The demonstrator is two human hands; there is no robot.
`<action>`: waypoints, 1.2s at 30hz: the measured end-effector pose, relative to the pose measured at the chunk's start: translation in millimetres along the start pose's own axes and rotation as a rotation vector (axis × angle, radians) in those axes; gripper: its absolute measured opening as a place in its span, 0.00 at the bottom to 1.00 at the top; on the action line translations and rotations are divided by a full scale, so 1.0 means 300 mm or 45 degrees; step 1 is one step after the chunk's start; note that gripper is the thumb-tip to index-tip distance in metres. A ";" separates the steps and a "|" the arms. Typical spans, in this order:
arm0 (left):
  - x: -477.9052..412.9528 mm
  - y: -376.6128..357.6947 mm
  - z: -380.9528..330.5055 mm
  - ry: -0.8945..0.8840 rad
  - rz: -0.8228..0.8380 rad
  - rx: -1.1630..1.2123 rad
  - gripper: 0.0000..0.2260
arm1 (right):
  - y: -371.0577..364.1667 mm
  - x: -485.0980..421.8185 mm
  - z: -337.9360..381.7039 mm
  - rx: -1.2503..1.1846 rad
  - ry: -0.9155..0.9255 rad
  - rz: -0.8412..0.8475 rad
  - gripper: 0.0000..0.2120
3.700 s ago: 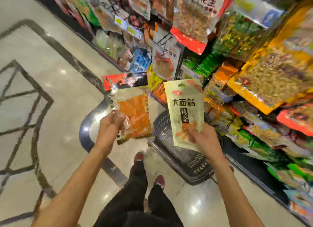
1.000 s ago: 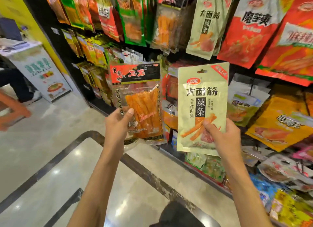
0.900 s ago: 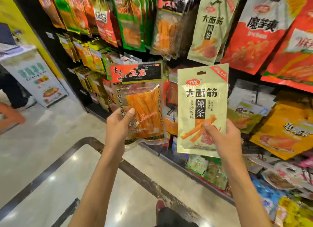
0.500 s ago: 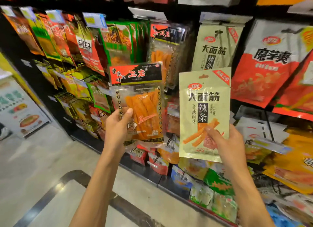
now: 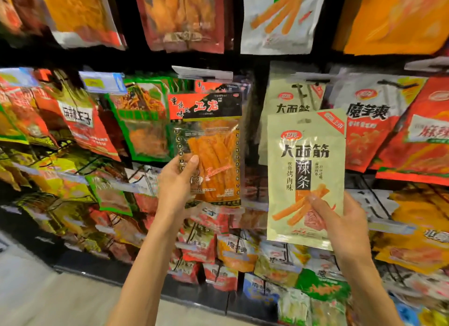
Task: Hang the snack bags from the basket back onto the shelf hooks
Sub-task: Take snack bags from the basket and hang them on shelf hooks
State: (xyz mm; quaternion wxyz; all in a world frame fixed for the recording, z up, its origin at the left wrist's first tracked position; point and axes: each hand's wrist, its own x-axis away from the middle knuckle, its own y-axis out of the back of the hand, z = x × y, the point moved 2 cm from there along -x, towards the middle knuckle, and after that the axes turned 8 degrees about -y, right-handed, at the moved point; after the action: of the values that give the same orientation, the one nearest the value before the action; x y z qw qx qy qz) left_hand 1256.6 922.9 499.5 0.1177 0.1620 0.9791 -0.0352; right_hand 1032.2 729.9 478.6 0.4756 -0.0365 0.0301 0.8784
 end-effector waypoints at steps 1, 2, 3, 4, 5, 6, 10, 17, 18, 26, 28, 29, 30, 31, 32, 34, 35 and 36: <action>-0.024 -0.001 -0.009 -0.021 0.025 0.009 0.08 | -0.011 0.006 0.003 0.000 0.000 -0.024 0.08; -0.049 -0.001 -0.014 -0.035 0.049 0.014 0.08 | -0.022 0.013 0.005 -0.001 0.003 -0.039 0.08; -0.071 -0.001 -0.016 -0.046 0.067 0.018 0.09 | -0.033 0.023 0.007 0.003 0.007 -0.046 0.08; -0.088 -0.001 -0.018 -0.050 0.080 0.021 0.09 | -0.044 0.033 0.009 0.010 0.014 -0.053 0.08; -0.103 -0.001 -0.018 -0.050 0.092 0.032 0.09 | -0.053 0.043 0.013 0.018 0.025 -0.069 0.08; -0.117 -0.001 -0.014 -0.042 0.108 0.036 0.08 | -0.061 0.052 0.017 0.025 0.038 -0.093 0.08; -0.146 0.001 0.003 -0.016 0.159 0.039 0.10 | -0.088 0.067 0.030 0.025 0.048 -0.170 0.08; -0.172 -0.002 0.020 0.069 0.185 0.103 0.29 | -0.110 0.062 0.043 0.046 0.026 -0.220 0.10; -0.177 -0.001 0.017 0.071 0.179 0.096 0.30 | -0.110 0.058 0.044 0.049 0.028 -0.225 0.10; -0.223 -0.024 0.010 0.033 0.191 0.088 0.15 | -0.122 0.007 0.080 0.042 0.039 -0.204 0.10; -0.229 -0.032 0.016 0.033 0.190 0.087 0.17 | -0.121 -0.006 0.089 0.046 0.046 -0.197 0.09; -0.227 -0.034 0.013 0.023 0.191 0.076 0.18 | -0.120 -0.012 0.091 0.042 0.045 -0.202 0.09; -0.226 -0.035 0.016 0.017 0.189 0.071 0.18 | -0.118 -0.017 0.092 0.039 0.044 -0.210 0.08; -0.223 -0.038 0.018 0.016 0.197 0.074 0.17 | -0.116 -0.021 0.092 0.037 0.042 -0.215 0.08; -0.219 -0.040 0.021 0.014 0.201 0.080 0.16 | -0.115 -0.023 0.092 0.035 0.044 -0.213 0.08; -0.209 -0.039 0.020 0.002 0.198 0.073 0.15 | -0.113 -0.024 0.089 0.023 0.043 -0.204 0.09; -0.207 -0.039 0.021 0.008 0.195 0.076 0.16 | -0.113 -0.024 0.090 0.020 0.047 -0.198 0.09; -0.208 -0.038 0.024 0.010 0.183 0.077 0.16 | -0.112 -0.024 0.089 0.018 0.048 -0.193 0.08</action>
State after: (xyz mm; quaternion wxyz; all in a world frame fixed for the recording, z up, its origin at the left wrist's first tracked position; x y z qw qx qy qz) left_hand 1311.8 892.0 507.8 0.1112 0.2355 0.9639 -0.0555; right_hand 1063.2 744.7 505.3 0.5405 -0.0519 0.0422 0.8387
